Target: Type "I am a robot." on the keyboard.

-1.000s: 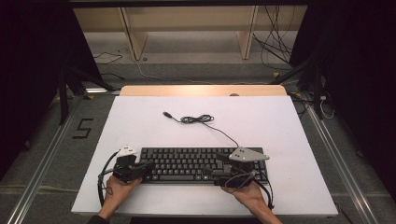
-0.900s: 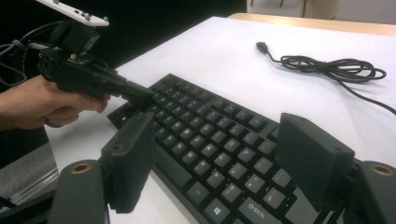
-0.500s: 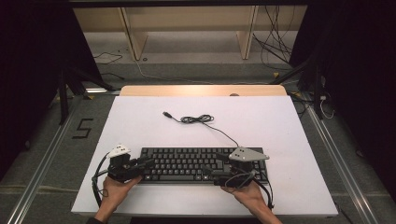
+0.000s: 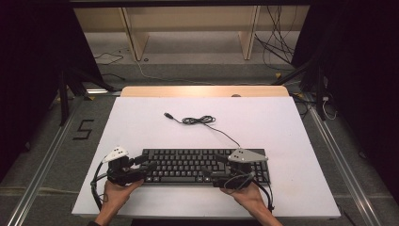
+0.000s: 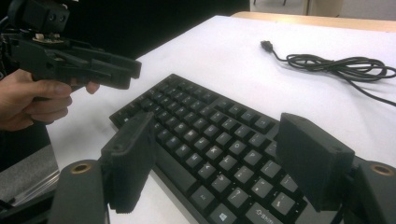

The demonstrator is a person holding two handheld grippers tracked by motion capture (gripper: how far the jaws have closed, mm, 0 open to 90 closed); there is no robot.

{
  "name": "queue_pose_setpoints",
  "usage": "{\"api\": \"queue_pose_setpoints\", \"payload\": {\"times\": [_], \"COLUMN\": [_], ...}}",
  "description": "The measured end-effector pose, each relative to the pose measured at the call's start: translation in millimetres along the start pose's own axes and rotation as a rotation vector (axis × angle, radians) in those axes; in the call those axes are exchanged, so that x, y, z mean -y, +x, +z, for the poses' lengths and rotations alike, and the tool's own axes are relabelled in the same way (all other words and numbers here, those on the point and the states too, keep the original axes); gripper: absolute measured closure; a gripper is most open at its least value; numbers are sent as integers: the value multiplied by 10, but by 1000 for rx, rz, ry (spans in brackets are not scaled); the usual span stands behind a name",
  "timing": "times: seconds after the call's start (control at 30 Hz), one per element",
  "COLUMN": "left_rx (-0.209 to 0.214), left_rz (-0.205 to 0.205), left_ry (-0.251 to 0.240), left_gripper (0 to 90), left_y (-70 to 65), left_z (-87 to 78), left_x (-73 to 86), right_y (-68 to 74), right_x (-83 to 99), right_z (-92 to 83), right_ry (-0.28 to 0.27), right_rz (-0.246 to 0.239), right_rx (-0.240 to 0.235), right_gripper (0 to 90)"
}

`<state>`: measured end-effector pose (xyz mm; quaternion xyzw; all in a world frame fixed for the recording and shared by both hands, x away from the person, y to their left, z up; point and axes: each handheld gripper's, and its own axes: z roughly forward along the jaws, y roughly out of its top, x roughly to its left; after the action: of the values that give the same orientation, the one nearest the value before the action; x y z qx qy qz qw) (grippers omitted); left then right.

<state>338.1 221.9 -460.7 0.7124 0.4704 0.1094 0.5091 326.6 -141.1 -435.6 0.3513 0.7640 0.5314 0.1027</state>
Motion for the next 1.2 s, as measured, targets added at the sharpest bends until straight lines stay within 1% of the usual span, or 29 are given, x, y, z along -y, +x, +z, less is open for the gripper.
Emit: {"api": "queue_pose_setpoints", "payload": {"times": [0.27, 0.37, 0.53, 0.8, 1.0, 1.2], "left_rx": [6, 5, 4, 5, 3, 3], "left_rz": [1, 7, 9, 14, 17, 18], "left_ry": [-12, -9, -10, -7, -9, -15], "left_gripper": [342, 334, 323, 316, 308, 299], "left_y": [-18, -19, -21, -30, -31, -33], "left_z": [-5, -9, -9, -4, -8, -11], "left_x": [5, 6, 8, 11, 11, 10], "right_y": [29, 40, 63, 96, 110, 115], "right_x": [-18, -22, -28, -12, -16, -2], "right_z": [94, 143, 245, 411, 538, 654], "right_ry": [19, 30, 61, 132, 170, 206], "right_rz": [-3, -7, -18, -35, -45, -53], "right_rx": [-12, -15, -25, -33, -42, -28], "right_gripper": [296, 298, 349, 544, 686, 805]}}
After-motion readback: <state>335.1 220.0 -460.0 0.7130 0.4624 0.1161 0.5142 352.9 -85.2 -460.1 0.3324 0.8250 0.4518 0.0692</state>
